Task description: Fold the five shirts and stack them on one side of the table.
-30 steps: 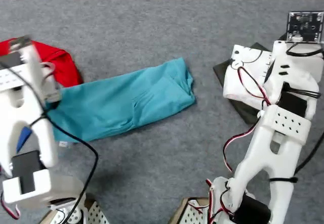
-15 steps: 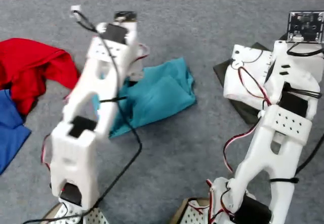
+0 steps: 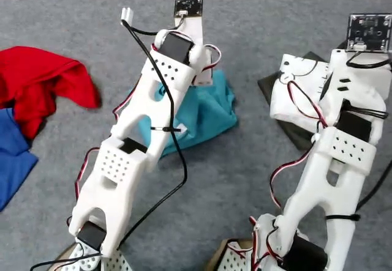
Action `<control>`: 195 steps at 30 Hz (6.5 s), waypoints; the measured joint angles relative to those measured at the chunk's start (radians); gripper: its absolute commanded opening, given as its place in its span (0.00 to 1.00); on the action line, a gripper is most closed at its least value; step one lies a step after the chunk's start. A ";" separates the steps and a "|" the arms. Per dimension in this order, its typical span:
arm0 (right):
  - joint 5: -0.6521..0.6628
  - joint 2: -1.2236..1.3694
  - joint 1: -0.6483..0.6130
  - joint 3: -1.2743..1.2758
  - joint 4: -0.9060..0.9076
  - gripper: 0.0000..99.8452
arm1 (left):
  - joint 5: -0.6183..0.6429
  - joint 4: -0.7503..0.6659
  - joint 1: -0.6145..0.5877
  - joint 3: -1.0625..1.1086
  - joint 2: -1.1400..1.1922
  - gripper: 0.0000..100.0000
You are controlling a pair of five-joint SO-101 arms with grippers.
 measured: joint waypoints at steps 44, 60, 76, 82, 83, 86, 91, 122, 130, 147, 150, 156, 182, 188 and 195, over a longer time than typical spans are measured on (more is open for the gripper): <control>0.130 0.407 -0.819 -0.433 0.793 0.00 | -0.284 0.005 -0.684 0.652 -0.479 0.02; 0.121 1.361 -0.724 -1.444 1.019 0.00 | -0.359 -0.514 -0.875 1.452 -0.643 0.02; 0.310 1.679 -0.675 -2.200 1.269 0.01 | -0.362 -0.850 -0.764 1.749 -0.687 0.02; 0.315 1.551 -0.718 -2.202 1.501 0.00 | -0.362 -0.850 -0.763 1.749 -0.687 0.02; 0.310 1.550 -0.721 -2.202 1.507 0.00 | -0.362 -0.850 -0.763 1.749 -0.687 0.02; 0.275 1.550 -0.718 -2.153 1.516 0.00 | -0.362 -0.850 -0.763 1.749 -0.687 0.02; 0.267 1.559 -0.715 -1.999 1.508 0.00 | -0.362 -0.850 -0.761 1.749 -0.687 0.02; 0.169 1.206 -0.694 -1.688 1.519 0.00 | -0.253 -0.799 -0.626 1.616 -0.687 0.02; 0.158 0.861 -0.703 -0.953 1.378 0.00 | -0.127 -0.856 -0.390 1.527 -0.651 0.02; 0.155 0.908 -0.497 -0.531 0.997 0.00 | -0.091 -0.654 -0.347 1.132 -0.261 0.02; 0.158 0.910 -0.496 -0.597 1.033 0.00 | -0.091 -0.603 -0.347 1.063 -0.219 0.02; 0.157 0.887 -0.537 -0.802 1.183 0.00 | -0.091 -0.575 -0.347 1.026 -0.201 0.02; 0.155 0.074 -0.381 -0.152 1.510 0.01 | 0.000 -0.574 -0.425 1.014 -0.199 0.10; 0.080 -0.038 -0.462 0.146 1.320 0.05 | 0.006 -0.574 -0.425 1.005 -0.192 0.10; -0.425 0.029 -0.614 0.192 1.014 0.43 | 0.006 -0.574 -0.425 1.005 -0.192 0.10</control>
